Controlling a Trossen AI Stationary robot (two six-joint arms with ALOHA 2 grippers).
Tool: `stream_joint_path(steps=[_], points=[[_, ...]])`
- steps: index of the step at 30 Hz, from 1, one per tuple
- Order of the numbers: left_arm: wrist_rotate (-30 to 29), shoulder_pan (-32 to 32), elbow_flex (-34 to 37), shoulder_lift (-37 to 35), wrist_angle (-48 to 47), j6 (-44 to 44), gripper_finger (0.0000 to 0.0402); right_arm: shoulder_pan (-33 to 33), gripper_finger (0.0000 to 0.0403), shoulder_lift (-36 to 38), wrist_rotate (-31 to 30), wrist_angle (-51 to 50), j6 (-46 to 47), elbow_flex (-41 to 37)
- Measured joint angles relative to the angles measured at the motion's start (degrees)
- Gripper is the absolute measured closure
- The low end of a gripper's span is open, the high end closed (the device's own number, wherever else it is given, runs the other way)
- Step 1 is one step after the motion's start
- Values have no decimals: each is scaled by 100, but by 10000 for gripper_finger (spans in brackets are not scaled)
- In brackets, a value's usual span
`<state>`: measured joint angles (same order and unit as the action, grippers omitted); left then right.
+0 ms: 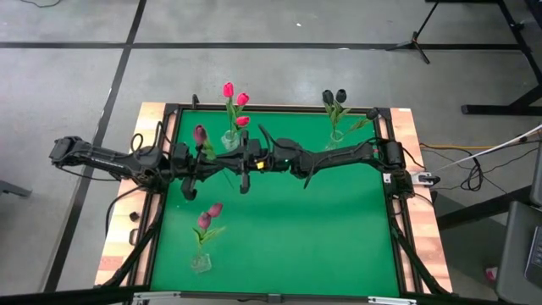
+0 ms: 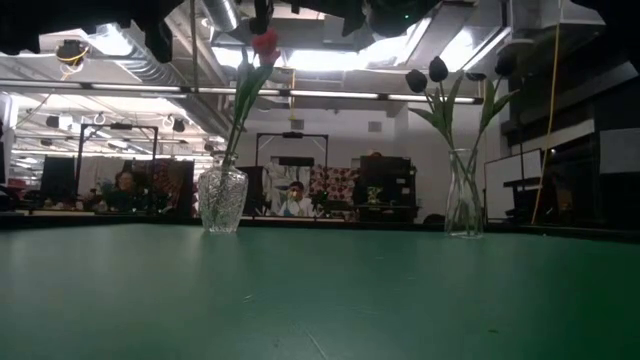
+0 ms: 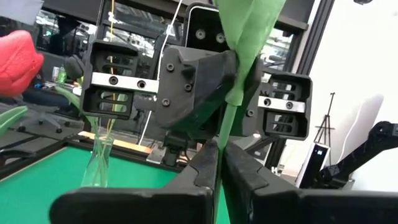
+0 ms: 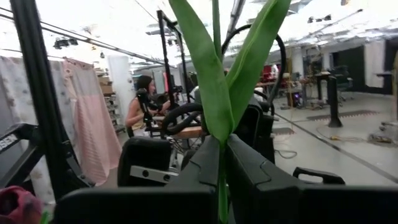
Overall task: Sort flowers into vase by color
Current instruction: Put the dark red flower into the bottom transparent flower vase
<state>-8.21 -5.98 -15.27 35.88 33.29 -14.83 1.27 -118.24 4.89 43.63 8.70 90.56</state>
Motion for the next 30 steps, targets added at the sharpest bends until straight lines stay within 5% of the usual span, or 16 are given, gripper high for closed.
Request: stream_joint_path(steps=[6,18,23,30], points=[[-256,-88,-1,-186,-211,33,397,-25,370,12,-8,-148,156,9],[-1179,-99,-151,-1470,-1660,26,400,-45,186,186,748,-177,193,-7],[-910,-353,-151,-2140,-2100,-205,401,-49,167,694,1769,-711,161,-4],[211,-931,-151,-2739,-2393,-321,401,-19,174,1520,2645,-2294,-69,-4]])
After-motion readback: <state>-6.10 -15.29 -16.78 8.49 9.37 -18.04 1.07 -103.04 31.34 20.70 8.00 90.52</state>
